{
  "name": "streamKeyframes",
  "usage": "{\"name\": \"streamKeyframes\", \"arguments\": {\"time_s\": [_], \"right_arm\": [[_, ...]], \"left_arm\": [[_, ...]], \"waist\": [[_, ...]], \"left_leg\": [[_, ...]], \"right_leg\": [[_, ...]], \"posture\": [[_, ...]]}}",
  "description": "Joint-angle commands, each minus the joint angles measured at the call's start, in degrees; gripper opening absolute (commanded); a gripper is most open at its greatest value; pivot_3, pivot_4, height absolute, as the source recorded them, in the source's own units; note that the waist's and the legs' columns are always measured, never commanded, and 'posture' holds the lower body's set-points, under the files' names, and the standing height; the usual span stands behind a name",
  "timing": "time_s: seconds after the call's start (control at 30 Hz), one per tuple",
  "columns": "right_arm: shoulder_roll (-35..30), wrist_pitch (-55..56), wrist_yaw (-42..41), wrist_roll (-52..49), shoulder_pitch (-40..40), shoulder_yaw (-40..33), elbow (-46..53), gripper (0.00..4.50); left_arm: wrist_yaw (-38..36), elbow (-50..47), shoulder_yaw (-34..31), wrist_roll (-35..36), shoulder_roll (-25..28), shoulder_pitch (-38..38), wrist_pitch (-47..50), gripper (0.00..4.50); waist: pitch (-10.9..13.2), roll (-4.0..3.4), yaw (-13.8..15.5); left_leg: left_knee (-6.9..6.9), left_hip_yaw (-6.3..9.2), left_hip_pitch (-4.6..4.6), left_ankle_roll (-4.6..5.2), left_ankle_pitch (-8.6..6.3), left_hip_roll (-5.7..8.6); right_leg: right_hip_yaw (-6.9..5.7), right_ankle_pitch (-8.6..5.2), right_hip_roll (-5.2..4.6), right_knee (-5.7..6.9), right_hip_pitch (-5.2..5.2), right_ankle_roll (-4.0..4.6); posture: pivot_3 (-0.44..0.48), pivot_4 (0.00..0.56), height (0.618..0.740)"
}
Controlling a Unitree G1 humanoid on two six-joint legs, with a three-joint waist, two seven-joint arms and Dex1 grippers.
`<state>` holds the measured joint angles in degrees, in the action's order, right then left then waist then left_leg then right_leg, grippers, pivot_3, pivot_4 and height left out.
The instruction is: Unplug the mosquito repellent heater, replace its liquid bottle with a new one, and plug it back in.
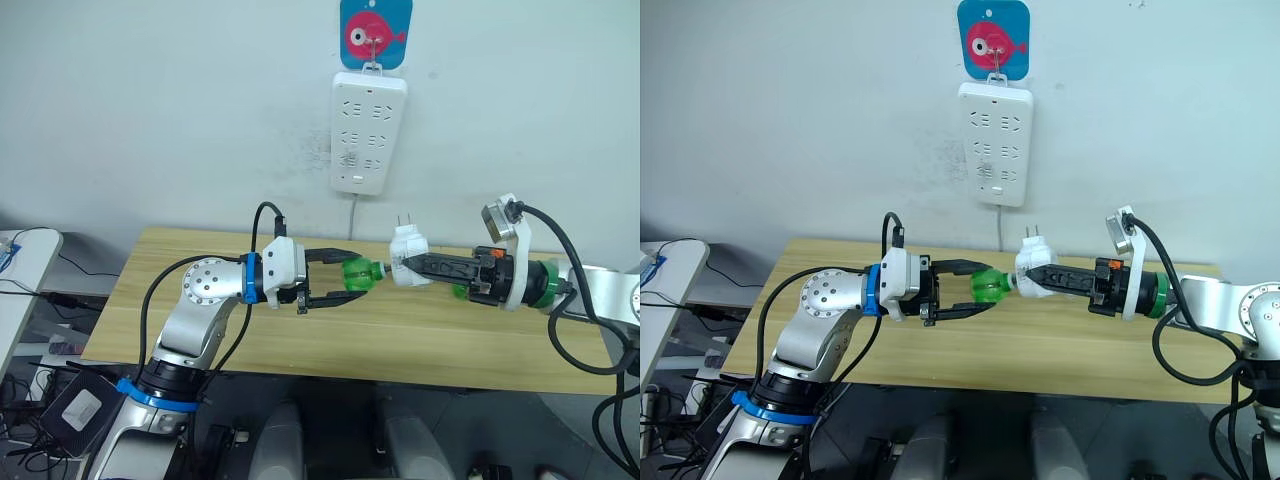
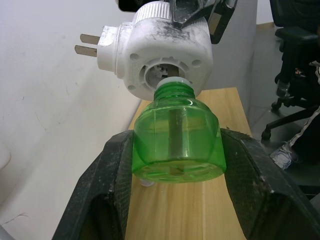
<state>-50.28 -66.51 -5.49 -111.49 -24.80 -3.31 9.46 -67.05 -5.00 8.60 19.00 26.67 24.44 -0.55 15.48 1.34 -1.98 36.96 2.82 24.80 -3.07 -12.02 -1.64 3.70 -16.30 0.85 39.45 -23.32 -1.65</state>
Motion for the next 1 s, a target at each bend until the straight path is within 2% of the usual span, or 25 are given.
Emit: {"name": "streamKeyframes", "arguments": {"time_s": [0.03, 0.6, 1.0], "right_arm": [[-0.30, -0.38, -1.60, -1.51, 0.50, -0.06, 3.85, 2.96], [-0.94, 0.71, -1.26, -1.51, 0.43, 0.71, 3.32, 2.96], [-3.06, -1.38, -3.44, -0.46, -0.64, -0.14, -1.86, 2.96]], "left_arm": [[0.26, -2.85, 0.54, 0.95, -0.81, 1.31, -0.89, 2.24], [-0.17, -3.60, 1.16, 0.92, -0.99, 1.63, -1.12, 2.24], [-1.97, -4.70, -0.17, 2.24, 0.49, 1.20, -1.48, 2.24]], "waist": [[0.00, 0.00, 0.00], [0.00, 0.00, 0.00], [0.00, 0.00, 0.00]], "left_leg": [[0.00, 0.00, 0.00, 0.00, 0.00, 0.00], [0.00, 0.00, 0.00, 0.00, 0.00, 0.00], [0.00, 0.00, 0.00, 0.00, 0.00, 0.00]], "right_leg": [[0.00, 0.00, 0.00, 0.00, 0.00, 0.00], [0.00, 0.00, 0.00, 0.00, 0.00, 0.00], [0.00, 0.00, 0.00, 0.01, 0.00, 0.01]], "posture": [[-0.018, 0.213, 0.740], [-0.019, 0.220, 0.740], [-0.016, 0.223, 0.740]]}}
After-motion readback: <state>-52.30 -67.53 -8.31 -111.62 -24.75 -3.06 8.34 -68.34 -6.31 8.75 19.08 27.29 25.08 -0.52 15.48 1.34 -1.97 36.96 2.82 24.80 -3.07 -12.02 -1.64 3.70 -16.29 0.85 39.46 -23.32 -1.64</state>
